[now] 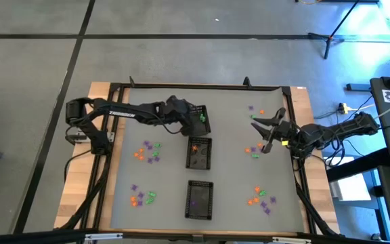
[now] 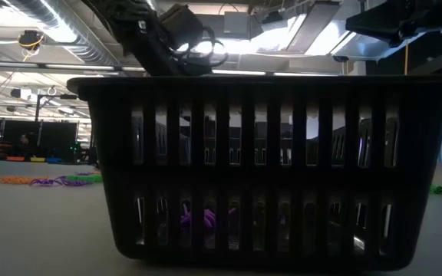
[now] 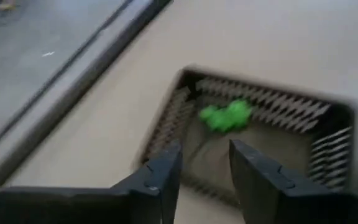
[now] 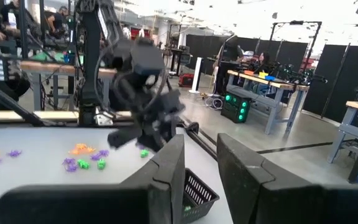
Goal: Sort Halloween decoration
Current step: Put the violet spider toy into the bottom black bin
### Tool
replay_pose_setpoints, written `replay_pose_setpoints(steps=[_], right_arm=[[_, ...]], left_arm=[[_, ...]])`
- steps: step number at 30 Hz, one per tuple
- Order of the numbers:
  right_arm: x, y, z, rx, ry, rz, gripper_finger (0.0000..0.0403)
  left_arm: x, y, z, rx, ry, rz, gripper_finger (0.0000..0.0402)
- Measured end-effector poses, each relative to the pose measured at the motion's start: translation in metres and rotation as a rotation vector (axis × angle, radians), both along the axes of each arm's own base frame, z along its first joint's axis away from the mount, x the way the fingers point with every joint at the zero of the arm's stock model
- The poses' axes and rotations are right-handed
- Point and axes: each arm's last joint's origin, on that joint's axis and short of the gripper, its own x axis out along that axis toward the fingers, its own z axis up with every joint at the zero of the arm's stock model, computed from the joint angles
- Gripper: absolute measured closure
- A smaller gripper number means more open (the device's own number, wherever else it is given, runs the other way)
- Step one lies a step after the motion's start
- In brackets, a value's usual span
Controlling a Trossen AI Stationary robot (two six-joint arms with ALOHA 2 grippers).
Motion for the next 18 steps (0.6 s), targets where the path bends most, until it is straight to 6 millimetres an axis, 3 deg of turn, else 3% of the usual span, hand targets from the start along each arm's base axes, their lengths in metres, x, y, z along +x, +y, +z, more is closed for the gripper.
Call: replay_pose_setpoints(steps=[8,18], right_arm=[[0.002,0.001,0.000,0.018,-0.004,0.002,0.0310],[0.003,0.001,-0.002,0.035,0.000,0.003,0.0310]], left_arm=[[-0.057,-0.009,0.019,-0.001,0.279,0.180,0.0274],[-0.121,-0.007,-0.030,-0.138,0.303,0.462,0.0275]])
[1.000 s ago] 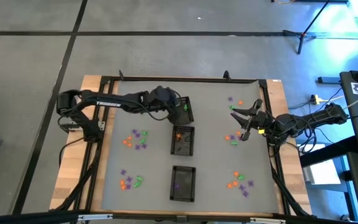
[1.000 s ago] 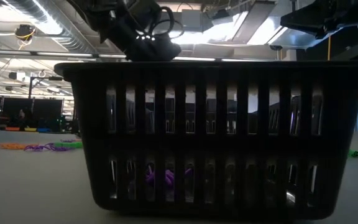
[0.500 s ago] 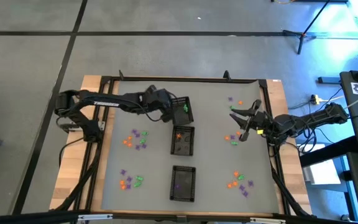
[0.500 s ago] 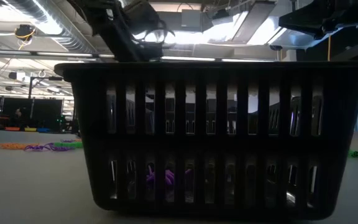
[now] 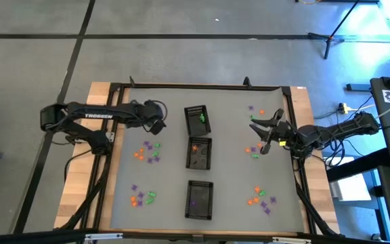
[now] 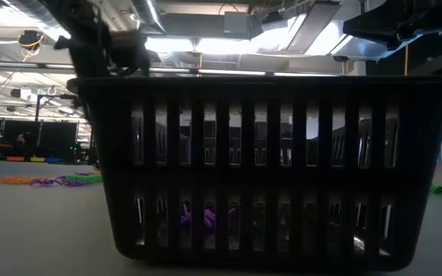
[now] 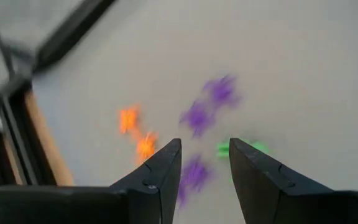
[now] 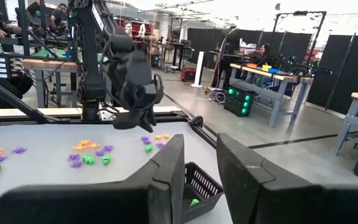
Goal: Sort Halloween decoration
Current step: Put the violet spider toy into the bottom black bin
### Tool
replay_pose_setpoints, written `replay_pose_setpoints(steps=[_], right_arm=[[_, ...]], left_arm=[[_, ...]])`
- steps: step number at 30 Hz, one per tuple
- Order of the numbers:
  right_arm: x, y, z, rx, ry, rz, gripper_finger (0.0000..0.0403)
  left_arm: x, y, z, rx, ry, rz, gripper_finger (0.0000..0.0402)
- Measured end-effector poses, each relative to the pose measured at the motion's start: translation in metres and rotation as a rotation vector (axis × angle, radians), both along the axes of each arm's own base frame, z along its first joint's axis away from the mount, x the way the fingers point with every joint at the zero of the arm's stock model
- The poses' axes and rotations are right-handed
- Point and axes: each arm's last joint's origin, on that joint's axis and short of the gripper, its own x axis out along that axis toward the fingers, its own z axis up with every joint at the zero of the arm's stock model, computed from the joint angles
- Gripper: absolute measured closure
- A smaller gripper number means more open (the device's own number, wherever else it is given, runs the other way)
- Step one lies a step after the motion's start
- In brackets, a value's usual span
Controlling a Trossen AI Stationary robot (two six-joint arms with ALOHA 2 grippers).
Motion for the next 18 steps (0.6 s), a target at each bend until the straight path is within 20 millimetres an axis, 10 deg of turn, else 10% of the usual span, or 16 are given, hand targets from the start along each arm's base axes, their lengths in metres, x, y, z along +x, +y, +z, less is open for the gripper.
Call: replay_pose_setpoints(steps=[18], right_arm=[[0.001,0.000,0.001,0.004,-0.014,0.000,0.0310]], left_arm=[[-0.039,0.011,-0.037,-0.141,-0.010,0.290,0.0275]])
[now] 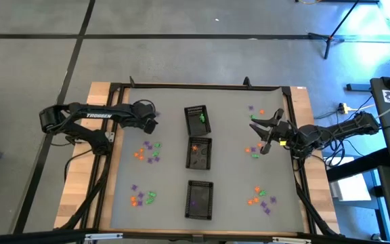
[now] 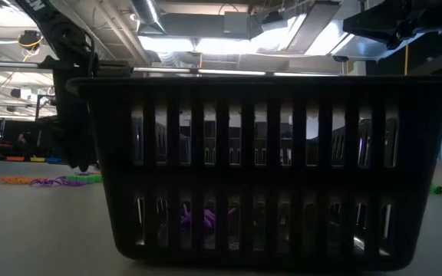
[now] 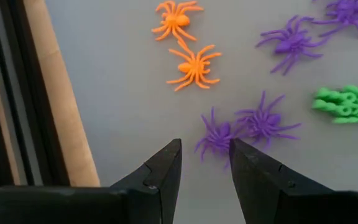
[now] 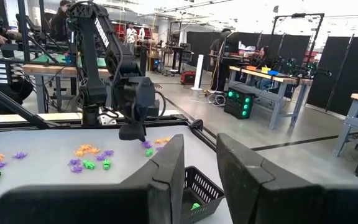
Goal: Sort Halloween decoration
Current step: Put the violet spider toy into the bottom black bin
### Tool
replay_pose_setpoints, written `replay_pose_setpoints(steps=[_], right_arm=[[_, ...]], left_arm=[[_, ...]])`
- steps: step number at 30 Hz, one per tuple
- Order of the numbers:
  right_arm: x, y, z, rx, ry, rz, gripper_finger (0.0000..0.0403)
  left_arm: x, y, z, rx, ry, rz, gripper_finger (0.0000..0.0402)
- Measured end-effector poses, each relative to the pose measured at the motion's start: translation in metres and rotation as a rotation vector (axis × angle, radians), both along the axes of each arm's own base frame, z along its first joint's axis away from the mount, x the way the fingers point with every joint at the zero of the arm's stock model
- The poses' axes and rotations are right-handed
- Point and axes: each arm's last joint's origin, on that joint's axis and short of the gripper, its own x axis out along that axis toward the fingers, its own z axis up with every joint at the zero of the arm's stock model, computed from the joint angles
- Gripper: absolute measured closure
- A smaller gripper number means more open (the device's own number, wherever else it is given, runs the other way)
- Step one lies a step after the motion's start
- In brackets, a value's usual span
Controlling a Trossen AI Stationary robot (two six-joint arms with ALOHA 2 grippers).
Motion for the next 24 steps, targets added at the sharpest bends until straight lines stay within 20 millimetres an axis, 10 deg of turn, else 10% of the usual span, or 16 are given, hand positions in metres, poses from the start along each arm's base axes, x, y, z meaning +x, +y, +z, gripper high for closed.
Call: replay_pose_setpoints(steps=[10,24], right_arm=[[0.000,0.000,0.000,0.000,0.000,0.000,0.0310],[0.000,0.000,0.000,0.000,0.000,0.000,0.0310]], left_arm=[[-0.003,-0.002,-0.012,0.016,-0.056,0.002,0.0284],[0.001,-0.009,-0.009,0.052,-0.037,-0.090,0.0400]])
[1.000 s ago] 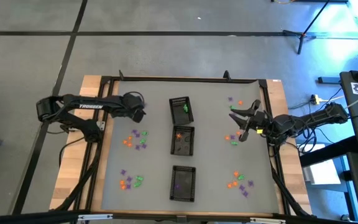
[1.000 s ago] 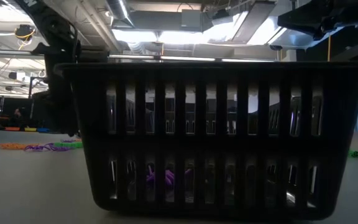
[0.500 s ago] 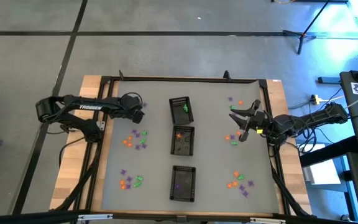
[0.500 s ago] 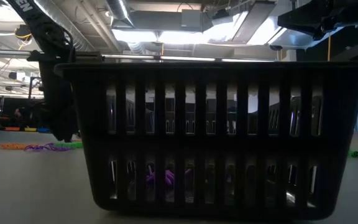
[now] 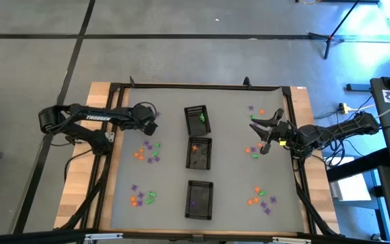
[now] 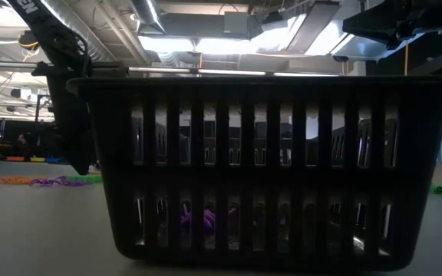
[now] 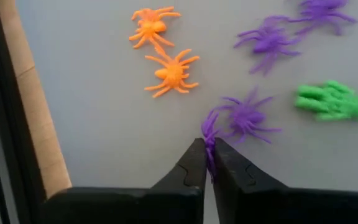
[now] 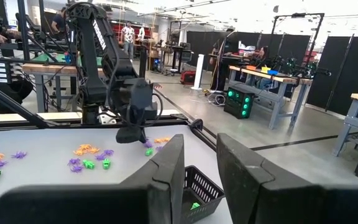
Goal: Sort Halloween decoration
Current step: Put the violet spider toy into the bottom black bin
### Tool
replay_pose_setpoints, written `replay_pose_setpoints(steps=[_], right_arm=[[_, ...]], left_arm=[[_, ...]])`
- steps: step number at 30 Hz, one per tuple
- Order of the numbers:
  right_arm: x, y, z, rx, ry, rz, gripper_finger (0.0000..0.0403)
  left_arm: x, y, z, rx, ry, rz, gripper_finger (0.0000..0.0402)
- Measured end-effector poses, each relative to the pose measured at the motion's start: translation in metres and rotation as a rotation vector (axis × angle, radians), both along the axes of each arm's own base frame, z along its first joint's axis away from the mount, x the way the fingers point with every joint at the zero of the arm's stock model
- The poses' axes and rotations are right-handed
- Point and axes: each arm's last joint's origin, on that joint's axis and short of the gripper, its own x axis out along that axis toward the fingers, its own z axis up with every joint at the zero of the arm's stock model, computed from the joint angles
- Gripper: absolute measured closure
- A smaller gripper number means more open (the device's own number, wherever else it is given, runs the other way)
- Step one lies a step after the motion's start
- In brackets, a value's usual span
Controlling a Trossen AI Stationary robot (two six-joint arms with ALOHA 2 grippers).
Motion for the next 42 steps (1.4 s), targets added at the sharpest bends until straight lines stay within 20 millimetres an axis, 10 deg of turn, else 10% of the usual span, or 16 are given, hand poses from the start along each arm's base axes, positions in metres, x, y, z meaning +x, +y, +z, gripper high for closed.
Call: replay_pose_setpoints(steps=[11,23,34,42], right_arm=[[0.000,0.000,0.000,0.000,0.000,0.000,0.0310],[0.000,0.000,0.000,0.000,-0.001,0.000,0.0310],[0.000,0.000,0.000,0.059,-0.024,0.004,0.0310],[0.000,0.000,0.000,0.100,-0.038,0.026,0.0310]], left_arm=[[0.023,-0.033,0.057,0.077,-0.318,-0.258,0.0401],[0.085,-0.132,0.107,0.124,-1.064,-0.918,0.0401],[0.150,-0.229,0.102,0.090,-0.752,-1.156,0.0401],[0.185,-0.253,0.084,0.058,-0.631,-1.210,0.0401]])
